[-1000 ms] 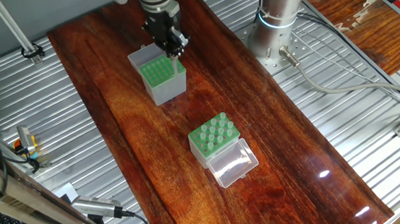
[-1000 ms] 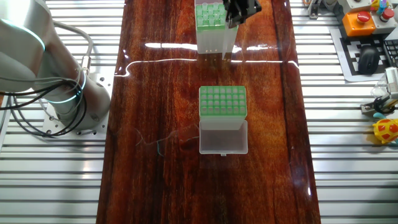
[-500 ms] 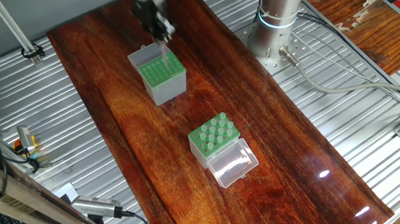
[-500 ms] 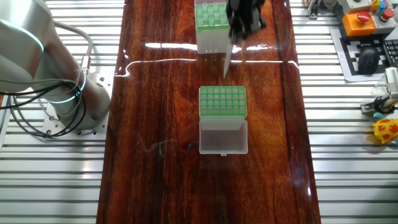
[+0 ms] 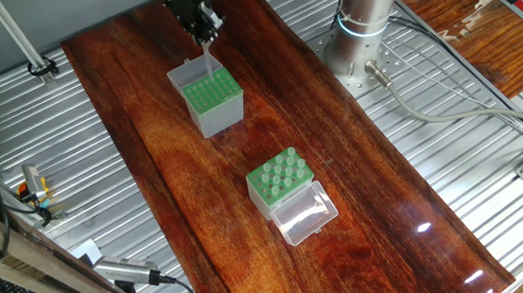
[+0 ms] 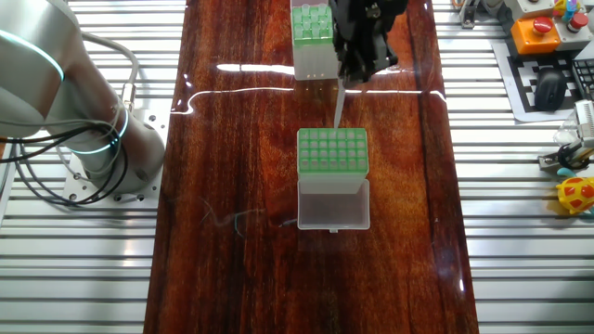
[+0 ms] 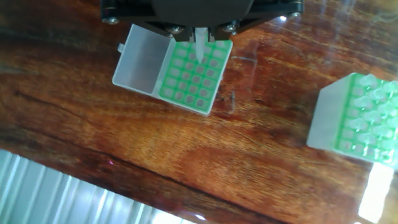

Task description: Transfer all large pipette tips from one holder to another

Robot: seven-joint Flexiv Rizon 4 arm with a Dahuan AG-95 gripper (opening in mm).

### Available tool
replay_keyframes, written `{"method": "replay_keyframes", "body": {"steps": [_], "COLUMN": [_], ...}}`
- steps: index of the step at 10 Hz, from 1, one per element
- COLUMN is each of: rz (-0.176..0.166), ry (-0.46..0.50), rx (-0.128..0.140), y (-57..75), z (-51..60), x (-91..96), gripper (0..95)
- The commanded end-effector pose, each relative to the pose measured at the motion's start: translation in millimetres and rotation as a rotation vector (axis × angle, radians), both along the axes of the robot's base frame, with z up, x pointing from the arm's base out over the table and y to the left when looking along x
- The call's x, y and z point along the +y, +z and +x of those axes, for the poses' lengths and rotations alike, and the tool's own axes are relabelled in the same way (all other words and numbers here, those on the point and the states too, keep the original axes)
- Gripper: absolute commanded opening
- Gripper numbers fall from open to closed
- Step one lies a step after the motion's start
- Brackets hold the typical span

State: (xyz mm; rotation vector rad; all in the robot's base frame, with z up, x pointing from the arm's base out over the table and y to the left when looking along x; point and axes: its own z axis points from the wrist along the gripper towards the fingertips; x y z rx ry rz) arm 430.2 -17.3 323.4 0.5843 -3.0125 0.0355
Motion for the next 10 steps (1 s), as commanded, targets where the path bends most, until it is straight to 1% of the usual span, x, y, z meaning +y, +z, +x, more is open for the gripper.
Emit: {"method": "replay_keyframes", "body": {"steps": [1,2,3,4,6,8,10], "rz": [-0.019,-0.019,-0.019,-0.017,-0.018,-0.017,-0.021], "ry": [-0.044,-0.037,-0.034,-0.028,-0.003,0.021,0.029], "rx": [0.006,-0.008,-0.013,-0.020,-0.021,-0.024,-0.027], "y": [0.0,-1.8,-5.6,-13.2,-23.4,-29.2,-31.7], "z": [0.0,-1.8,-4.9,-8.5,-11.7,-18.3,-23.6], "x": [0.5,-2.9,-8.1,-15.0,-24.6,-31.4,-35.0], "gripper": [0.0,0.0,0.0,0.0,0.0,0.0,0.0]}}
